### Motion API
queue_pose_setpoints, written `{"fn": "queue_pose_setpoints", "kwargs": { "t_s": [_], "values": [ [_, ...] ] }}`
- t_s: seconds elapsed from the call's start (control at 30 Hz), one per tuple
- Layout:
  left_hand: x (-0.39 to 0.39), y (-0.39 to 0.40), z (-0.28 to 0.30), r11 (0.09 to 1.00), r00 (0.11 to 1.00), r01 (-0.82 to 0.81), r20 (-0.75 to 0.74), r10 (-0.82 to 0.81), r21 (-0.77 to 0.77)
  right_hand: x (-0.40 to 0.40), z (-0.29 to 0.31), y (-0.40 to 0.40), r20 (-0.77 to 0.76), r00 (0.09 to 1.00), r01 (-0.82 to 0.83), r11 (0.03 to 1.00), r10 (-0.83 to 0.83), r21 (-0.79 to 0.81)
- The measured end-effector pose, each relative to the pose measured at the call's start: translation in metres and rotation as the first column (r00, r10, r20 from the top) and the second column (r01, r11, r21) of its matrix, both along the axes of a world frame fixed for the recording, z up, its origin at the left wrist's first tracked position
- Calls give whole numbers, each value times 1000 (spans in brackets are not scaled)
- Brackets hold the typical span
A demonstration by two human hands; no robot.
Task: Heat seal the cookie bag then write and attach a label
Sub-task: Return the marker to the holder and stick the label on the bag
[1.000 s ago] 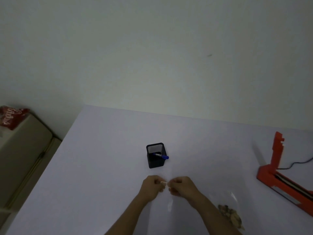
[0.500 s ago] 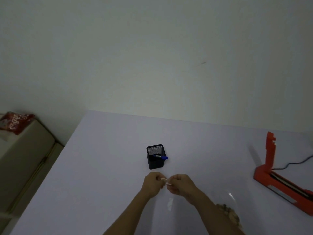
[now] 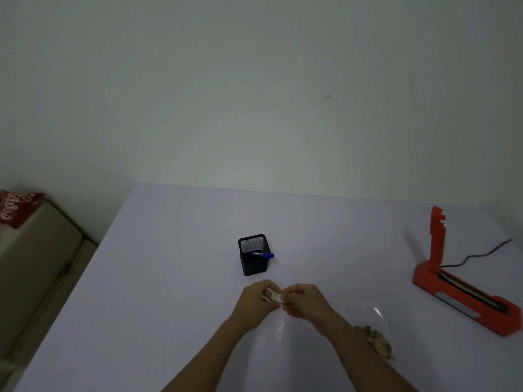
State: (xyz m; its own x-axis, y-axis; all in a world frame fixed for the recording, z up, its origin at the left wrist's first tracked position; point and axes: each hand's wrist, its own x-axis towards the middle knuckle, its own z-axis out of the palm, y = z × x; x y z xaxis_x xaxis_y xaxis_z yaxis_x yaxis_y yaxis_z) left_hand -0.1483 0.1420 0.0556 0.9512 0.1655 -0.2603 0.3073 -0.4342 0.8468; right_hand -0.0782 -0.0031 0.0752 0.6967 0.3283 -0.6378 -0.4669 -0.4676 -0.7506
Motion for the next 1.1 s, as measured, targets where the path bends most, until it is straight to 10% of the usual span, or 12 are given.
{"fn": "queue_pose_setpoints", "kwargs": {
  "t_s": [0.87,1.1],
  "values": [
    [-2,-79,-3,985,995,-103,-15,102,-135,-26,10,-90,54,992,115,992,-112,-52],
    [-13,-83,-22,979,979,-196,-52,198,48,-13,4,-97,54,997,58,997,-55,-55]
  ]
}}
